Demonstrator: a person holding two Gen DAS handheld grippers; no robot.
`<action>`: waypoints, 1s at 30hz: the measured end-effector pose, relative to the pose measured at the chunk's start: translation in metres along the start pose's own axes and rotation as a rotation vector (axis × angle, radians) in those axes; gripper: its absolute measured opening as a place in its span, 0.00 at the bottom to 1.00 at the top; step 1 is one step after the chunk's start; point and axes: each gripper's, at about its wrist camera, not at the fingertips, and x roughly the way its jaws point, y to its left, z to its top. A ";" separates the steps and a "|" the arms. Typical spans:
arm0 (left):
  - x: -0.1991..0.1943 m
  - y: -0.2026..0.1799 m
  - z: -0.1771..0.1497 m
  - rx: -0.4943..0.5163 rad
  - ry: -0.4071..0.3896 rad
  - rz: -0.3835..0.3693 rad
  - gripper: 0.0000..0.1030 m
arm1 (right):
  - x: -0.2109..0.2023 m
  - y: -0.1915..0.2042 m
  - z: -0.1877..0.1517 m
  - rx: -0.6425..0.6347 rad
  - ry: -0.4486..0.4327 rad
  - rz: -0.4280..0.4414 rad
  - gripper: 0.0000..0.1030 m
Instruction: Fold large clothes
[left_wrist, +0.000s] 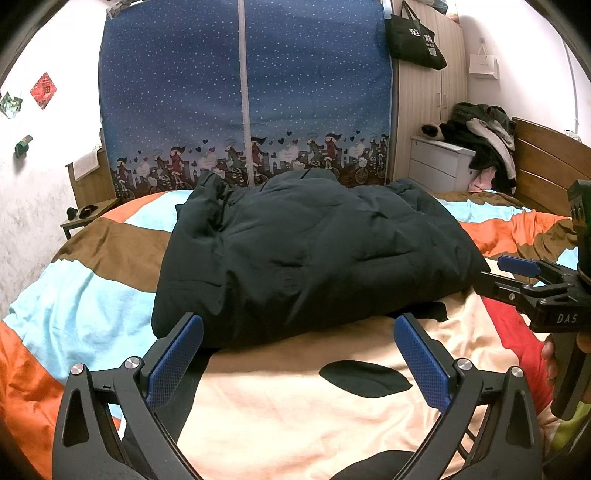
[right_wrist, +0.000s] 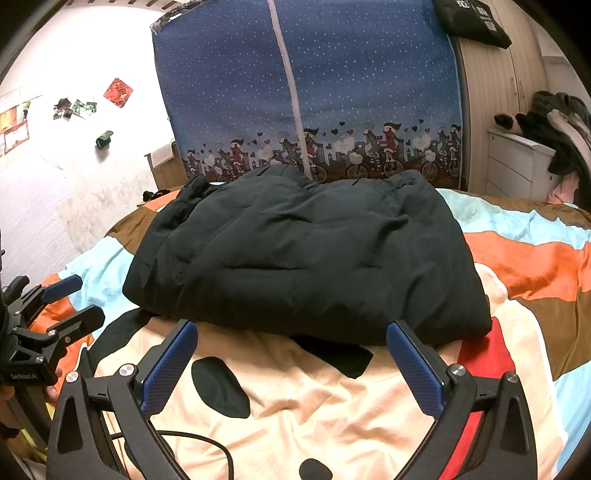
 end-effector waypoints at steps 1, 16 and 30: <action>0.000 0.000 0.000 0.000 0.000 -0.001 0.98 | 0.000 0.000 0.000 -0.001 -0.001 0.000 1.00; 0.000 -0.003 -0.003 -0.001 0.008 -0.006 0.98 | 0.001 0.000 0.000 0.001 0.001 0.000 1.00; 0.000 -0.003 -0.003 -0.001 0.008 -0.007 0.98 | 0.001 0.001 -0.002 0.005 0.005 0.000 1.00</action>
